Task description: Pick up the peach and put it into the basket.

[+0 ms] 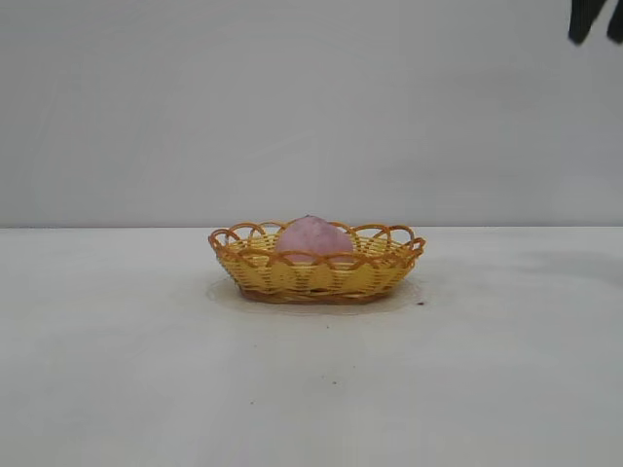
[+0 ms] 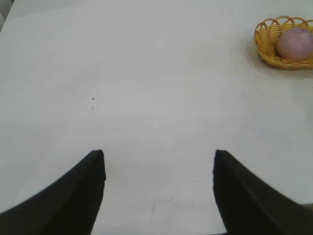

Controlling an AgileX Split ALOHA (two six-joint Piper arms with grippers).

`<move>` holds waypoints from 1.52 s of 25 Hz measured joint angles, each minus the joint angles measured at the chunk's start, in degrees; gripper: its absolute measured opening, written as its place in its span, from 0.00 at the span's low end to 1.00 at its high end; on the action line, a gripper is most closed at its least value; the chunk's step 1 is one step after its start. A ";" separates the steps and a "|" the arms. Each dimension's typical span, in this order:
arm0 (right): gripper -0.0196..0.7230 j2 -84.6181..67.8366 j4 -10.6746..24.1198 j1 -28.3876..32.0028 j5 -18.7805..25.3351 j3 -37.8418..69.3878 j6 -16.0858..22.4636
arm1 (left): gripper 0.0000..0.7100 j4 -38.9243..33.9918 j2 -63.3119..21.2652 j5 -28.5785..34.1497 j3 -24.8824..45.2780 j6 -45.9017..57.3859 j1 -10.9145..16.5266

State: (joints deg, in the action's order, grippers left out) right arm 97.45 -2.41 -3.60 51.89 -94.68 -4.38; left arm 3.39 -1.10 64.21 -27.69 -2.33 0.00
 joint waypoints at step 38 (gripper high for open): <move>0.40 -98.37 1.91 0.00 13.82 66.62 4.31 | 0.64 0.00 0.00 0.00 0.00 -0.10 0.00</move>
State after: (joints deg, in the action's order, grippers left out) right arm -0.92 -0.49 -3.60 65.71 -28.06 -0.07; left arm 3.39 -1.10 64.21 -27.69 -2.43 0.00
